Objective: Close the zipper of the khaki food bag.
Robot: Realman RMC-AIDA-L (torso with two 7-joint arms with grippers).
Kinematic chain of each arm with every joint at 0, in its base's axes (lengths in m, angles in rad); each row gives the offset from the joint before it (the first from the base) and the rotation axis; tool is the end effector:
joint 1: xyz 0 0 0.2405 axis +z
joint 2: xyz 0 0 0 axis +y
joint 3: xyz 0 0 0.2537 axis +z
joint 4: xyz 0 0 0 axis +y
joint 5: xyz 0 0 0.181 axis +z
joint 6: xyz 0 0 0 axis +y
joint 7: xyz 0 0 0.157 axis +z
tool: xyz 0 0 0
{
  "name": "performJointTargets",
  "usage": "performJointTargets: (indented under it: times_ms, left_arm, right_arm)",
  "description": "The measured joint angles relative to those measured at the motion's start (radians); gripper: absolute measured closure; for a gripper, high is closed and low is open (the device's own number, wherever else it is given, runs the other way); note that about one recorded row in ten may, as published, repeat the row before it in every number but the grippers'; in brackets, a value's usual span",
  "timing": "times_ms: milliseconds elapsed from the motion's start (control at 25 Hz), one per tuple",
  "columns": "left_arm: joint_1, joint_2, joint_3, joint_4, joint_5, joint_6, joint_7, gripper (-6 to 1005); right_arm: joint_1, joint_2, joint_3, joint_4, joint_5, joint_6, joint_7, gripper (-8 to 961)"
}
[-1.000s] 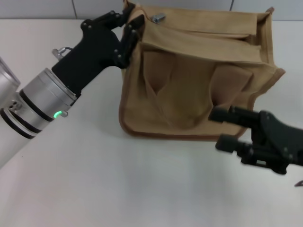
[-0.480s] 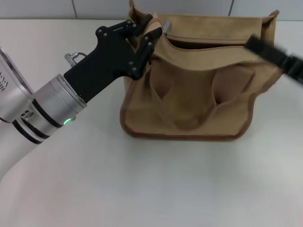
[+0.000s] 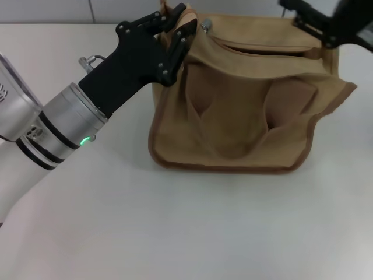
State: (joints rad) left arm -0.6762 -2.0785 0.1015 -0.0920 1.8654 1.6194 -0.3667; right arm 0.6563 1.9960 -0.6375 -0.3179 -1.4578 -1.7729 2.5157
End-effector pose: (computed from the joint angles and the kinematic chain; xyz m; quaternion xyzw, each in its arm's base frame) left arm -0.1693 0.3193 -0.0313 -0.8042 -0.0308 -0.4928 0.3309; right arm 0.1706 0.3339 0.0429 0.5698 -0.6142 -0.5032 0.2115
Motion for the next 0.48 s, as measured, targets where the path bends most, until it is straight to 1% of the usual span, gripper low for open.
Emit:
performJointTargets:
  times_ms: [160, 200, 240, 360, 400, 440, 480]
  left_arm:
    - [-0.007, 0.0, 0.0, 0.0, 0.001, -0.006, 0.0, 818]
    - [-0.009, -0.001, 0.001, 0.0, 0.002, -0.006, 0.0, 818]
    - [-0.009, -0.001, 0.001, 0.0, 0.002, -0.006, 0.0, 818]
    - [-0.008, -0.001, 0.0, 0.0, 0.001, -0.002, 0.0, 817]
    - [-0.008, -0.001, 0.0, 0.0, 0.001, -0.001, 0.0, 817]
    - [-0.008, -0.001, 0.0, 0.0, 0.001, -0.001, 0.0, 817]
    - [-0.007, -0.001, 0.0, 0.0, 0.001, -0.001, 0.0, 817]
  right_arm:
    - [0.037, 0.023, -0.003, 0.042, -0.003, 0.083, 0.058, 289]
    - [0.044, 0.031, -0.004, 0.051, -0.01, 0.137, 0.062, 290]
    - [0.044, 0.031, -0.004, 0.051, -0.01, 0.137, 0.062, 290]
    - [0.05, 0.041, -0.008, 0.056, -0.025, 0.203, 0.063, 290]
    - [0.052, 0.049, -0.019, 0.056, -0.029, 0.232, 0.061, 290]
    - [0.052, 0.049, -0.019, 0.056, -0.029, 0.232, 0.061, 290]
    - [0.052, 0.054, -0.027, 0.055, -0.03, 0.241, 0.061, 289]
